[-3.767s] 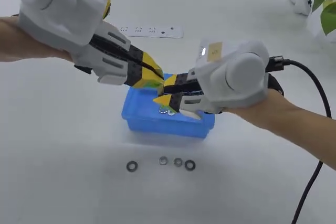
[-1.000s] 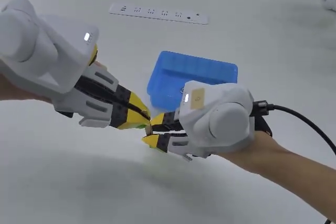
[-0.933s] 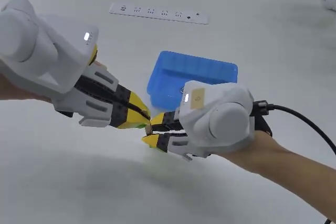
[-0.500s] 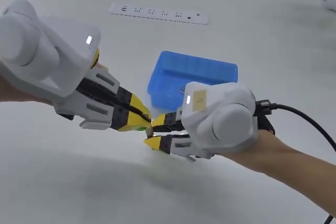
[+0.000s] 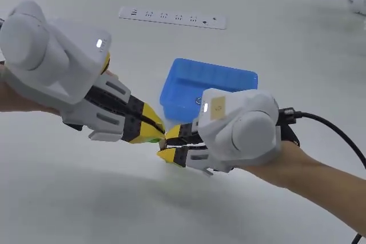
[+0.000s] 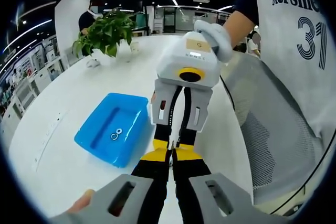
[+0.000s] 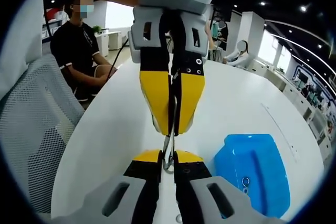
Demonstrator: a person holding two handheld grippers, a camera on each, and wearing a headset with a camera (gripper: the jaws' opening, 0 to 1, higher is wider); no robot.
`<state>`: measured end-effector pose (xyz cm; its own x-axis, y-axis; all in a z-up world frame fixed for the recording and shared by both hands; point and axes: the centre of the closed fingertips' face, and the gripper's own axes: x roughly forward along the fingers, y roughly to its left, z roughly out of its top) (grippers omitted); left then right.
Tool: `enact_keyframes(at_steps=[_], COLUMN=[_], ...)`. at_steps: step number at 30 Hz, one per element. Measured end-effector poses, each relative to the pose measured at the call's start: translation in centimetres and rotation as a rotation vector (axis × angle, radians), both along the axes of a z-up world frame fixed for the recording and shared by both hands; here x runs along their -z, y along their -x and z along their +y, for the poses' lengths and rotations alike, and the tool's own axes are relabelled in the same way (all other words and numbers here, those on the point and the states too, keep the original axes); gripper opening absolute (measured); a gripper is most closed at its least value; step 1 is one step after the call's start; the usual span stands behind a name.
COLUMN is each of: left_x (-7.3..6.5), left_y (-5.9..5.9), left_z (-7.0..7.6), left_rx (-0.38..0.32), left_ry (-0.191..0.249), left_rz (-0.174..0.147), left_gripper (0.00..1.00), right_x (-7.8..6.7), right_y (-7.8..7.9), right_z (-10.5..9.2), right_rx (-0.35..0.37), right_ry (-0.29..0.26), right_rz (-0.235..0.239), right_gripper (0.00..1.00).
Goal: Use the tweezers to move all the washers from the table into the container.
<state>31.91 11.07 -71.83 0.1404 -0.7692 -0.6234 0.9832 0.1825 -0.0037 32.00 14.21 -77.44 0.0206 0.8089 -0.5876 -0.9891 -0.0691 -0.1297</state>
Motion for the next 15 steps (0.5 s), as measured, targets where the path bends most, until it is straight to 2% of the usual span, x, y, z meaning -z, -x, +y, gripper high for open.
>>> enact_keyframes(at_steps=[7, 15], left_x=[-0.3, -2.1], left_y=[0.6, 0.5], left_z=[-0.3, -0.4], left_rx=[0.004, 0.023], left_ry=[-0.004, -0.007], left_rz=[0.012, -0.018], left_gripper=[0.06, 0.06], right_x=[-0.2, -2.2], right_y=[0.6, 0.4], right_z=[-0.2, -0.5], right_rx=[-0.009, -0.005], right_ry=[0.006, -0.014], right_rz=[-0.014, -0.035], right_gripper=[0.10, 0.10])
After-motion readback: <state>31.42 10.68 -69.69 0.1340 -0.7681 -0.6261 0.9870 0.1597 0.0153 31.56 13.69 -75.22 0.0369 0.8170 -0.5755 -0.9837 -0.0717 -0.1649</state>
